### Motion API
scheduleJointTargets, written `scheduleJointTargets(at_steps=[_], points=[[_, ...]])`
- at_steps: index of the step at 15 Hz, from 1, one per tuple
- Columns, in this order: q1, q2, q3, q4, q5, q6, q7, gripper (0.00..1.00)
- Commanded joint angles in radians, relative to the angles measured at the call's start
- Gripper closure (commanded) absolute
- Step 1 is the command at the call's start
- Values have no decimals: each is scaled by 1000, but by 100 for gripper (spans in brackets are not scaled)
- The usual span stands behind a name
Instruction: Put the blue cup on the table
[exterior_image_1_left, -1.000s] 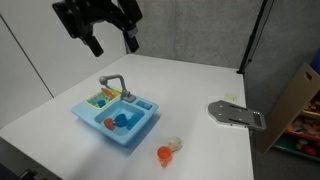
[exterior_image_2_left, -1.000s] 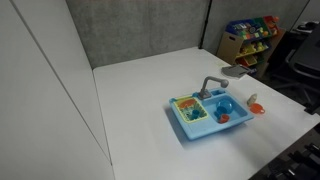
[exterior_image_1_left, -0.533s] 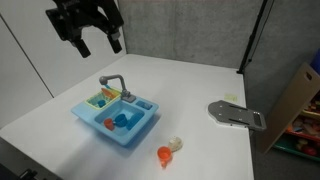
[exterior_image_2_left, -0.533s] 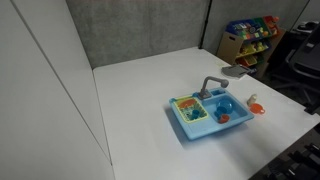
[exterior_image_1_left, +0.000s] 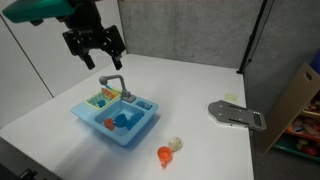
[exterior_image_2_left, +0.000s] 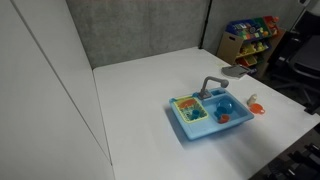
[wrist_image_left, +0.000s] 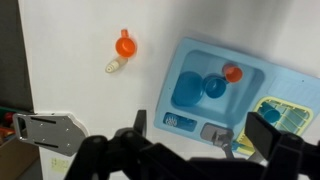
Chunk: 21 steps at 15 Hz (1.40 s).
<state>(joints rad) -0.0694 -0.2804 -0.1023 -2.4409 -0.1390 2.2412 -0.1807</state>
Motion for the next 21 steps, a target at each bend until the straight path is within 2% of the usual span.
scheduleJointTargets(at_steps=[1,5,12,14,15,21], points=[[3,102,-4,21,29,61,-5,0],[-1,201,4,37,23,89,1,0],[0,328,18,65,-56,143,91,0],[2,345,19,75,-84,130,121,0],[-3,322,18,45,-49,138,75,0],[-2,331,19,45,-52,138,80,0]])
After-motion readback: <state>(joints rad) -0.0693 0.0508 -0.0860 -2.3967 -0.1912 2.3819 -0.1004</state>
